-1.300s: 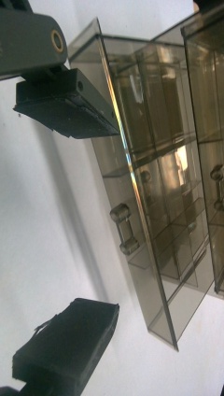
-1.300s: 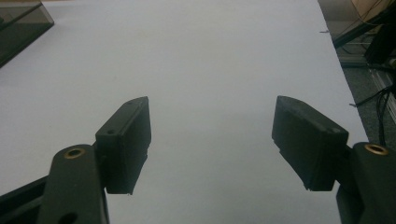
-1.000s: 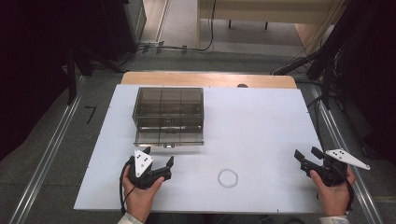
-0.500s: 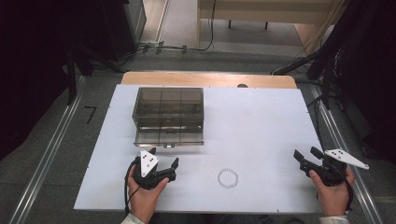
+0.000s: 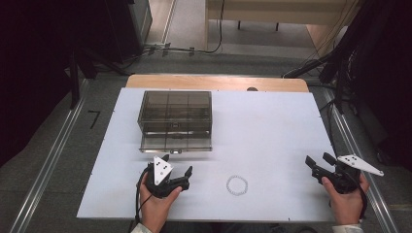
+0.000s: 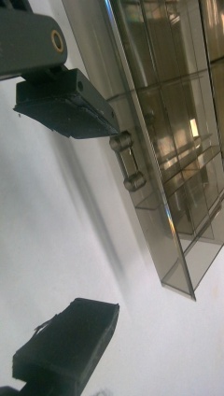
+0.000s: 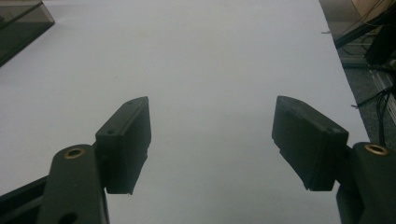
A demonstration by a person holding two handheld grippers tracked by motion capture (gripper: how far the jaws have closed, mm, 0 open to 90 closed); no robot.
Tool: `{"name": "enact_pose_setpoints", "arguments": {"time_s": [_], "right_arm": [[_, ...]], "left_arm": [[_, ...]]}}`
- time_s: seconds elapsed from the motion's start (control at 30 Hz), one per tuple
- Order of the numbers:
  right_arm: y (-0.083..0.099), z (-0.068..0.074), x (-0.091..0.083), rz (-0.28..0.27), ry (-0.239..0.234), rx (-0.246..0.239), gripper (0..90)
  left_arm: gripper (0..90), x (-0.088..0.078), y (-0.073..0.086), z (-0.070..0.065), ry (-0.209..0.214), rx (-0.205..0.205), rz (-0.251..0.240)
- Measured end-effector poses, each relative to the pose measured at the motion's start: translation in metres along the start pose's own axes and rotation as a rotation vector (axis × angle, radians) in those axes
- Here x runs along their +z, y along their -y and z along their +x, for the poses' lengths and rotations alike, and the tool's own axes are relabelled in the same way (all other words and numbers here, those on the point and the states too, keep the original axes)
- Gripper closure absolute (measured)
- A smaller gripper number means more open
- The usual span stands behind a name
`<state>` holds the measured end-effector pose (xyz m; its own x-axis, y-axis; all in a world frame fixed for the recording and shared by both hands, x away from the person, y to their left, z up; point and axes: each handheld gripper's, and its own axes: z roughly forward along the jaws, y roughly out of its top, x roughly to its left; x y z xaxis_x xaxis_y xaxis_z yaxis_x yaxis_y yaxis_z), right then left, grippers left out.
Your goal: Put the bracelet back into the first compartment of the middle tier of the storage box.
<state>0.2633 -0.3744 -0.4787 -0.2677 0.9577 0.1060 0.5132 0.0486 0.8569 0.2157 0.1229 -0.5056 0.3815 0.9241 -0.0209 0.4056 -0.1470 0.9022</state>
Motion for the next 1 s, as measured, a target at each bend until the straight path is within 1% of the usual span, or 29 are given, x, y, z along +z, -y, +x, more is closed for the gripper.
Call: {"name": "enact_pose_setpoints", "arguments": {"time_s": [0.63,1.0], "right_arm": [[-0.001,0.000,0.000,-0.003,-0.004,0.000,26.8],[-0.001,0.000,0.000,-0.003,-0.007,-0.002,26.8]], "left_arm": [[12.7,0.009,0.002,-0.018,0.047,0.030,0.023],[12.7,0.011,0.001,-0.025,0.060,0.041,0.024]]}}
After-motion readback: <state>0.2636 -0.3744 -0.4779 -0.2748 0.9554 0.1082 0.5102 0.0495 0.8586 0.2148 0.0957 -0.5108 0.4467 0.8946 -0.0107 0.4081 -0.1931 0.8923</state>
